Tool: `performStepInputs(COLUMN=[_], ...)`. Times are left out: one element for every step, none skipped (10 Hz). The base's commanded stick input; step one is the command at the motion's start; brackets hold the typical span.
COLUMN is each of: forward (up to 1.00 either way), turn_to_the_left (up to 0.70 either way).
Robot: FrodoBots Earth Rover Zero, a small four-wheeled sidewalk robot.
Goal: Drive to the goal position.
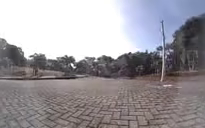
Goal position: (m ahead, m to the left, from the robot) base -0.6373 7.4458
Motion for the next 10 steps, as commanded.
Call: performStepInputs(forward=[0.0,0.0,0.0,0.0,0.0,0.0,0.0,0.0,0.0,0.0], turn_to_the_left=[0.45,0.45,0.45,0.45,0.45,0.45,0.45,0.45,0.45,0.45])
